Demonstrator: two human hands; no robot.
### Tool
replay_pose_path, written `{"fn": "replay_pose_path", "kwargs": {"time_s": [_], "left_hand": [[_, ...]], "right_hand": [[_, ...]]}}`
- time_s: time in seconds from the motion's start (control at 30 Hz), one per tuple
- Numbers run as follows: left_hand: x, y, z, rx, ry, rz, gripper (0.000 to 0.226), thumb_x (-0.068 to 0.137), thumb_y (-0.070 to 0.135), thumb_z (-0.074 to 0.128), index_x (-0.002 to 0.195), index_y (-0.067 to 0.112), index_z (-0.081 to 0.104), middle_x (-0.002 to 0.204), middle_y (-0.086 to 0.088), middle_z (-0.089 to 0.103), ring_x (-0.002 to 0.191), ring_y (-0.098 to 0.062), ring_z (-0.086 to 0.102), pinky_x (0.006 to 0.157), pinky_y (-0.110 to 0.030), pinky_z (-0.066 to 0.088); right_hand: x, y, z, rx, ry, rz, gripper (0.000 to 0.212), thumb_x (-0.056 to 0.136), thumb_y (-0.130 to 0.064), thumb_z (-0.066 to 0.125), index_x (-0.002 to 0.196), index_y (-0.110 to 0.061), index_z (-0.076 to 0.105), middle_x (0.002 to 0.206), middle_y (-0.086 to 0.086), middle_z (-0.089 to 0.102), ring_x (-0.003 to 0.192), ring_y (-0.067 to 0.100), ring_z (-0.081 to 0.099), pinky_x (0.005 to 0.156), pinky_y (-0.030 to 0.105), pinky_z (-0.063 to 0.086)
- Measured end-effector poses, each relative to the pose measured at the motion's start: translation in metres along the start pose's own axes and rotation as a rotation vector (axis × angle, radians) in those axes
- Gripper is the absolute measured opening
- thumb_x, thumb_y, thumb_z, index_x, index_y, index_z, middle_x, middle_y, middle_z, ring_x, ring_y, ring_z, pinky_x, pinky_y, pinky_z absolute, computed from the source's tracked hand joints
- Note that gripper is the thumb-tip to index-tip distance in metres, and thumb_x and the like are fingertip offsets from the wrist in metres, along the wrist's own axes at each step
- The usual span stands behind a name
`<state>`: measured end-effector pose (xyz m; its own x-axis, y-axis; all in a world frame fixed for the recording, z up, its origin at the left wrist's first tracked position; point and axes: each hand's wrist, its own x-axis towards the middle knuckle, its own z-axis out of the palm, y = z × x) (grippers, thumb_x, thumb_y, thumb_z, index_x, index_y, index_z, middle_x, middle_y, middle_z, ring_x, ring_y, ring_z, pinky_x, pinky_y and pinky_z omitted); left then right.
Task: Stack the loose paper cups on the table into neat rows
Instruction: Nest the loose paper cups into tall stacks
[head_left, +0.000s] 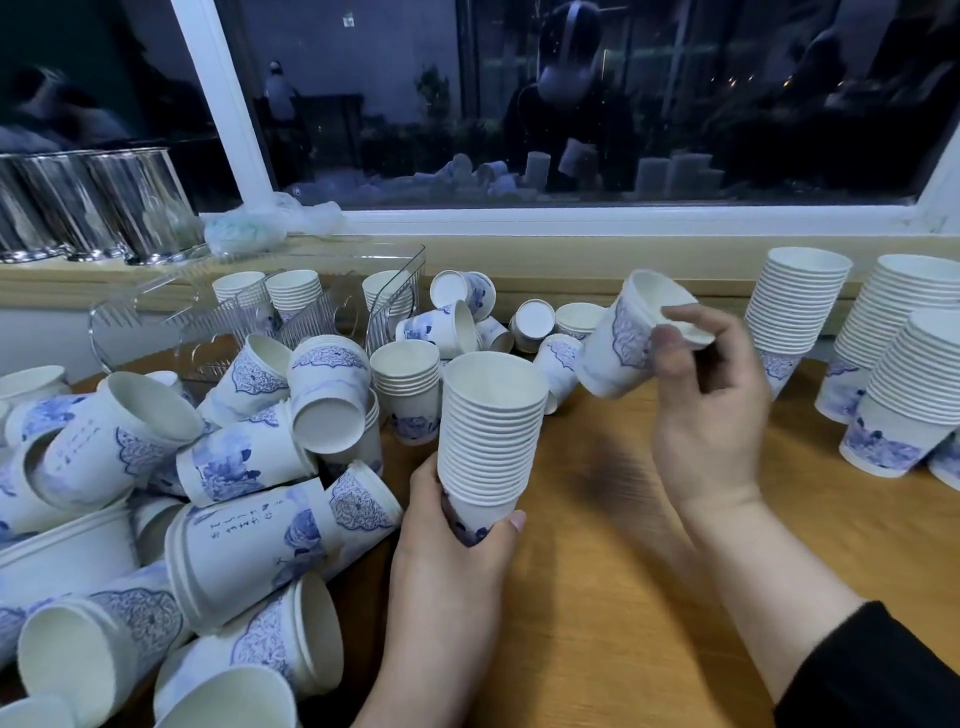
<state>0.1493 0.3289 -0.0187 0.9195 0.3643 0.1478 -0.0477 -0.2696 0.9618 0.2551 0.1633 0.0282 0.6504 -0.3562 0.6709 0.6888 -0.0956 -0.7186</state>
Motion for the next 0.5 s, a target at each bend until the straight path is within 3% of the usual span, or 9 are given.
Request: {"fn": "replay_pose_path", "kwargs": {"time_s": [0.17,0.3,0.37,0.43,0.5], "left_hand": [[0.001,0.0,0.0,-0.004,-0.033,0.006,0.057,0.079,0.009,0.08,0.121,0.039,0.056,0.105,0.029,0.068,0.098,0.009,0.063,0.076,-0.002,0.042],[0.002,-0.003,0.001,0.003,-0.023,0.015,0.058,0.078,0.008,0.081,0.12,0.04,0.056,0.105,0.026,0.069,0.097,0.006,0.065,0.078,-0.007,0.044],[0.002,-0.003,0.001,-0.004,-0.016,0.007,0.059,0.078,0.008,0.081,0.121,0.04,0.056,0.105,0.024,0.07,0.098,0.005,0.066,0.081,-0.013,0.046],[0.003,-0.003,0.001,-0.014,-0.004,0.002,0.06,0.077,0.009,0.082,0.122,0.04,0.056,0.106,0.023,0.071,0.098,0.003,0.067,0.084,-0.02,0.047],[0.003,-0.002,0.0,-0.014,-0.003,-0.005,0.058,0.078,0.01,0.082,0.118,0.044,0.055,0.105,0.026,0.07,0.097,0.006,0.066,0.083,-0.019,0.046]], "right_hand": [[0.013,-0.053,0.016,0.217,-0.086,-0.034,0.011,0.091,-0.039,0.058,0.095,-0.029,0.062,0.082,-0.018,0.061,0.079,0.004,0.053,0.074,0.029,0.042],[0.004,-0.067,0.029,0.16,-0.306,-0.057,0.014,0.09,-0.033,0.06,0.098,-0.022,0.063,0.085,-0.016,0.064,0.078,-0.001,0.057,0.071,0.017,0.044],[-0.001,-0.062,0.032,0.065,-0.458,-0.025,0.027,0.09,-0.042,0.061,0.104,-0.019,0.066,0.093,-0.015,0.066,0.085,-0.002,0.06,0.075,0.016,0.044],[-0.002,-0.051,0.031,-0.064,-0.558,-0.053,0.041,0.097,-0.055,0.048,0.116,-0.022,0.064,0.111,-0.012,0.066,0.105,0.001,0.06,0.087,0.018,0.043],[-0.002,-0.031,0.026,-0.099,-0.44,-0.008,0.046,0.101,-0.051,0.034,0.123,-0.022,0.061,0.123,-0.006,0.063,0.118,0.003,0.056,0.097,0.018,0.042]]}}
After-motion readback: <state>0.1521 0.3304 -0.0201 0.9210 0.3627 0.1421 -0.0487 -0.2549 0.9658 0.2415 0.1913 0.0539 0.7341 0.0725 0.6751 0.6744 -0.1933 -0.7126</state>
